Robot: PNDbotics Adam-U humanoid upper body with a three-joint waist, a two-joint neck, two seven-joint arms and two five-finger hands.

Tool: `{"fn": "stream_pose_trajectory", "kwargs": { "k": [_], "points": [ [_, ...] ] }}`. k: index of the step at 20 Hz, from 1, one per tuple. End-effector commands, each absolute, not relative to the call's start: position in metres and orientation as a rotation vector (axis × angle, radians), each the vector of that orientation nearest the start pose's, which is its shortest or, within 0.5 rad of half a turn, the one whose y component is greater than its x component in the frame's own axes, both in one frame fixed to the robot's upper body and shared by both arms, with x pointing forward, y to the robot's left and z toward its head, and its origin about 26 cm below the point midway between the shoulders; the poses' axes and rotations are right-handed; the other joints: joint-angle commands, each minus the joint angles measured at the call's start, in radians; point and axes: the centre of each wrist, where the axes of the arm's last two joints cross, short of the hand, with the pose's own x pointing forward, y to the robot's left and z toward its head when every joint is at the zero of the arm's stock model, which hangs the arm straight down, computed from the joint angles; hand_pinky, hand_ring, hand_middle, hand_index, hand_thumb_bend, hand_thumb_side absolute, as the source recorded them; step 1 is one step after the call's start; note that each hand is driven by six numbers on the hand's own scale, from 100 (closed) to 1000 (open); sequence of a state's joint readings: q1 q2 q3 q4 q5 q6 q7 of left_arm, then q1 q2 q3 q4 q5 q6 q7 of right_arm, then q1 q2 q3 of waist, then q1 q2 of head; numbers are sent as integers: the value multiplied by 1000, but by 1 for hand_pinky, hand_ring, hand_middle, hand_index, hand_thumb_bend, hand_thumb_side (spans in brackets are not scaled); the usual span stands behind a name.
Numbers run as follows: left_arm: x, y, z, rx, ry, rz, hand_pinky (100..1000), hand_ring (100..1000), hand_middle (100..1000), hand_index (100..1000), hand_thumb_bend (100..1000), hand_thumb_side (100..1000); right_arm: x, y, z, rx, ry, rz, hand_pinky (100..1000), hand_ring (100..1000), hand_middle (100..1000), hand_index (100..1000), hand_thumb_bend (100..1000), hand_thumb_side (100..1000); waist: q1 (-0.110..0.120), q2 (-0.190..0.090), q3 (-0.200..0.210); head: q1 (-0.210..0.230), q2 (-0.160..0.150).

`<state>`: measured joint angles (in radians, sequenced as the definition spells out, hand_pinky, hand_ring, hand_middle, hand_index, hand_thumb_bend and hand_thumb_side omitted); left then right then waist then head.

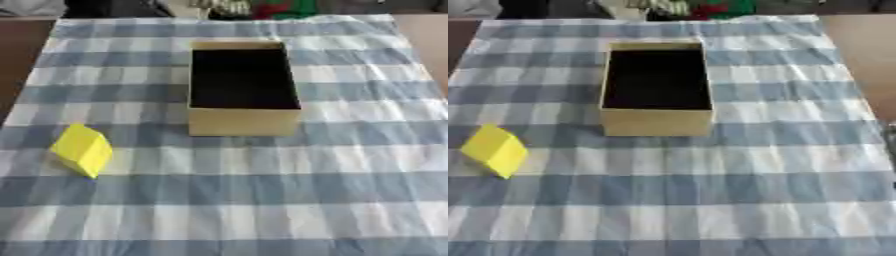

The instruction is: Pick up objects on the table and place them in the box.

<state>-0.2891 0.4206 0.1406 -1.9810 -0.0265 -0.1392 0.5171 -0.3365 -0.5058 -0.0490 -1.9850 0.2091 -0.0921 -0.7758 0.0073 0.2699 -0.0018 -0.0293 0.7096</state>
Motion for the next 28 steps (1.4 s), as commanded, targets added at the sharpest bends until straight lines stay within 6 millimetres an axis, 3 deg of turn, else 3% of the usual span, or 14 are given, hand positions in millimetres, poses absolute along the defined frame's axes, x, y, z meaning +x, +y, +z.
{"fn": "stream_pose_trajectory", "kwargs": {
  "k": [1,9,13,22,28],
  "points": [
    [294,312,224,622,-2509,225,833,686,605,778,400,380,298,-296,240,1172,3302,373,812,769,741,811,100,622,0,-18,-1,-10,-4],
    [293,315,226,653,-2517,196,831,688,607,779,407,377,298,-296,241,1173,3301,372,812,769,741,810,100,622,-1,-19,1,-19,-8],
    [290,325,235,765,-2532,54,825,695,615,784,417,366,298,-297,241,1182,3297,364,811,769,741,810,100,622,1,-22,3,-21,-7],
    [277,356,272,1105,-2273,-797,809,735,666,809,457,407,298,-299,240,1200,3295,341,811,768,740,810,100,622,10,-27,9,-30,-3],
    [274,359,296,1212,-1997,-1307,805,764,704,816,506,444,297,-299,240,1203,3295,325,811,768,740,809,100,623,12,-30,10,-32,-8]
  ]
}}
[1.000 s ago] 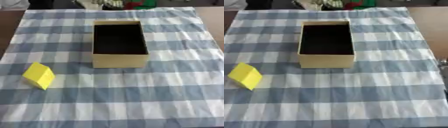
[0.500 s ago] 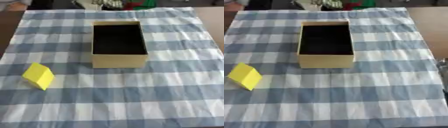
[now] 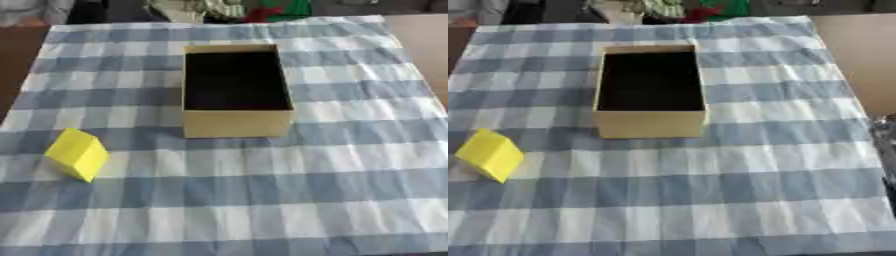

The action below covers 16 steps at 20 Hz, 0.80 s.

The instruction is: Pick up objects on the table and place them in the box.

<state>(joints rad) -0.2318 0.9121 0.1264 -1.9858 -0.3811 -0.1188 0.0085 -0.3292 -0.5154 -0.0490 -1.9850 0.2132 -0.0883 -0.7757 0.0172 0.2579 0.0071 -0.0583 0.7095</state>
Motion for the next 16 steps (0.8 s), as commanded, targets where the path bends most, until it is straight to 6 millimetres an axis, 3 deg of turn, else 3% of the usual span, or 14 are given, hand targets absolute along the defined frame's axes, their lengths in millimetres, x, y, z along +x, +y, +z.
{"fn": "stream_pose_trajectory", "kwargs": {
  "k": [1,3,4,5,9,16],
  "points": [
    [274,359,297,1216,-1977,-1335,805,764,704,816,506,444,297,-299,240,1203,3295,325,811,768,740,809,100,623,2,-18,1,-3,-8],
    [273,359,299,1219,-1961,-1356,805,764,704,816,506,444,297,-300,240,1203,3295,325,811,768,740,809,100,623,2,-18,1,-4,-8],
    [273,359,299,1218,-1956,-1363,805,788,734,826,591,496,297,-299,240,1203,3295,323,811,768,740,809,100,624,2,-18,1,-3,-9],
    [273,359,296,1210,-1930,-1401,807,790,737,828,599,500,297,-299,241,1199,3296,312,811,768,740,809,100,624,8,-16,-4,1,-12],
    [277,356,289,1182,-1777,-1652,822,815,763,846,647,544,298,-298,241,1189,3306,302,811,768,740,809,100,624,8,-15,-10,9,-15],
    [288,348,281,1112,-1590,-1915,843,843,792,860,701,492,298,-296,240,1172,3321,296,812,768,739,809,100,620,7,-16,-18,20,-19]
  ]
}}
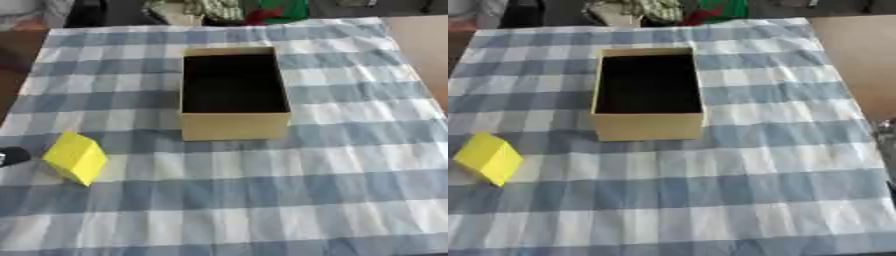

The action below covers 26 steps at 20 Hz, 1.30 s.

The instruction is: Pick up objects on the table and place them in the box.

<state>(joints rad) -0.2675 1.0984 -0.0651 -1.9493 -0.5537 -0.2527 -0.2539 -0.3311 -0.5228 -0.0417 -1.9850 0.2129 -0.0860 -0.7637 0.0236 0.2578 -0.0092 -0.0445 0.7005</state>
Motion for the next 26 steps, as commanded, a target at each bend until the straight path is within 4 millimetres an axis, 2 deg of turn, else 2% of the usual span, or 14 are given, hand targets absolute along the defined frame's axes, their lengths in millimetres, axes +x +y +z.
{"fn": "stream_pose_trajectory", "kwargs": {
  "k": [1,6,10,16,21,26],
  "points": [
    [288,347,280,-1436,2055,2530,846,850,802,867,713,482,298,-295,240,1170,3324,293,812,768,740,809,100,625,1,-16,-3,7,-10],
    [290,341,287,-1479,1990,2598,852,860,818,888,739,441,298,-295,239,1166,3336,283,812,767,739,809,100,625,4,-18,-6,11,-11],
    [290,333,295,-1500,2005,2622,863,862,815,885,762,404,298,-294,238,1165,3341,276,813,768,739,809,100,625,4,-19,-6,12,-11],
    [294,325,297,-1336,2015,2732,875,862,815,893,759,361,299,-292,238,1152,3355,265,813,767,739,809,100,625,4,-19,-7,17,-7],
    [307,324,285,-1151,2011,2891,891,863,824,902,786,334,299,-291,238,1140,3360,262,813,767,739,809,100,626,4,-19,-14,24,-9],
    [314,319,282,-1028,1996,2985,898,856,806,886,785,335,299,-291,237,1135,3368,262,814,767,739,810,100,626,7,-16,-17,26,-8]
  ]
}}
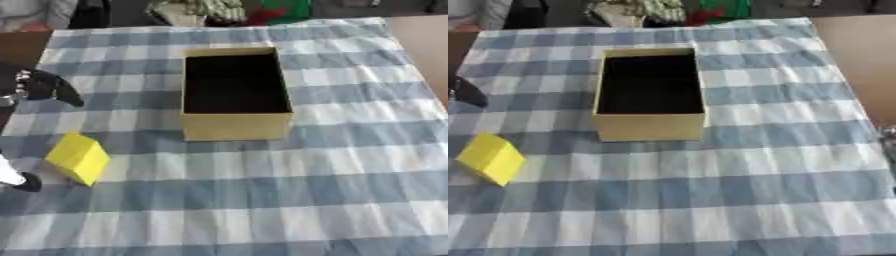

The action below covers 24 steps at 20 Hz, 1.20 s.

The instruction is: Pick up objects on the table and place them in the box.

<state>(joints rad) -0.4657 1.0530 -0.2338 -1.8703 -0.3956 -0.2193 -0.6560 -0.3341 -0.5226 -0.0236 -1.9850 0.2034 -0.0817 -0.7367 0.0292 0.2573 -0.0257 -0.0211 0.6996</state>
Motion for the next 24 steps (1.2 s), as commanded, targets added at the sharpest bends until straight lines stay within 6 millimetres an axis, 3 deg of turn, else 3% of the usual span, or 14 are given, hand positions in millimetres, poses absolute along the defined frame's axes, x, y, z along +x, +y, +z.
{"fn": "stream_pose_trajectory", "kwargs": {
  "k": [1,8,15,24],
  "points": [
    [316,319,282,686,-1351,-2037,897,856,806,886,784,337,299,-290,237,1133,3369,263,814,767,739,810,100,626,2,-15,-2,2,-7],
    [322,321,286,688,-1225,-1978,879,854,810,869,759,283,299,-291,235,1140,3376,265,815,767,738,810,100,627,4,-11,-3,-1,-10],
    [324,321,290,709,-1188,-1867,886,877,838,874,680,257,298,-291,233,1145,3384,262,815,767,738,810,100,628,4,-9,-1,-4,-7],
    [331,323,280,610,-1192,-1803,901,885,817,862,754,254,298,-290,231,1151,3394,269,817,767,737,811,100,628,4,-3,-5,-5,-10]
  ]
}}
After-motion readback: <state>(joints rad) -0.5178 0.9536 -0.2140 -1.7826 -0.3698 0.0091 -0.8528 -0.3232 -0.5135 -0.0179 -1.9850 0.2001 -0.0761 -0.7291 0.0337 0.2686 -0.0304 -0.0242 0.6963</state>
